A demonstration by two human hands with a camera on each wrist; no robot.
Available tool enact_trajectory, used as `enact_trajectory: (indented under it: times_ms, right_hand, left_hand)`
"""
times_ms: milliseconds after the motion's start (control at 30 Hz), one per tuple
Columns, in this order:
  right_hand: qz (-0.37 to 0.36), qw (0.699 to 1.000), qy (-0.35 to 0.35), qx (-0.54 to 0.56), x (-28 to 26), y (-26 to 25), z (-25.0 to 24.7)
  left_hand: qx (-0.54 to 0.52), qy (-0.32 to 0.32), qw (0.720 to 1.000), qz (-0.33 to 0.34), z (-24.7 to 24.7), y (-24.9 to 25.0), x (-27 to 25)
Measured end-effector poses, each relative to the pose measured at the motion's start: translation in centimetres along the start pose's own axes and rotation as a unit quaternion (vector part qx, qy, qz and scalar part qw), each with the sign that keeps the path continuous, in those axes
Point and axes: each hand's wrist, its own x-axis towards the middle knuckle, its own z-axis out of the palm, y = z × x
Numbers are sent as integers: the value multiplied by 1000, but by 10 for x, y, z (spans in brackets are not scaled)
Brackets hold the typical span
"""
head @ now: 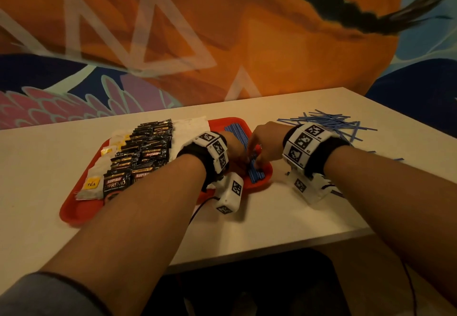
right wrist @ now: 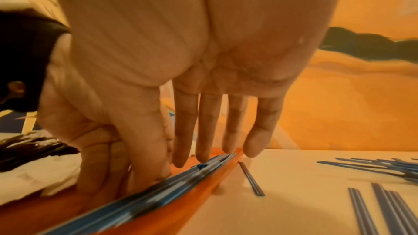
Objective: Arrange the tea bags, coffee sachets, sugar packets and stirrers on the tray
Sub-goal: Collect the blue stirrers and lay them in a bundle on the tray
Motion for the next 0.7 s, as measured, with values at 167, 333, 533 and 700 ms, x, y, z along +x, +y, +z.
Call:
enact_trajectory:
  times_ms: [167, 333, 533, 700]
  right_hand:
    - [1, 1000, -8, -28, 0, -3, 1]
    - [-6, 999, -28, -40, -3, -4, 1]
    - [31, 999, 17, 35, -16, 1, -14]
    - [82, 995, 44, 44, -38, 30, -34]
  left_hand:
    - [74, 48, 996, 23, -5, 1, 3]
    - [8, 41, 998, 36, -11, -9, -5]
    - [-53, 25, 997, 49, -12, -9, -23]
    - [41, 58, 990, 122, -14, 13, -20]
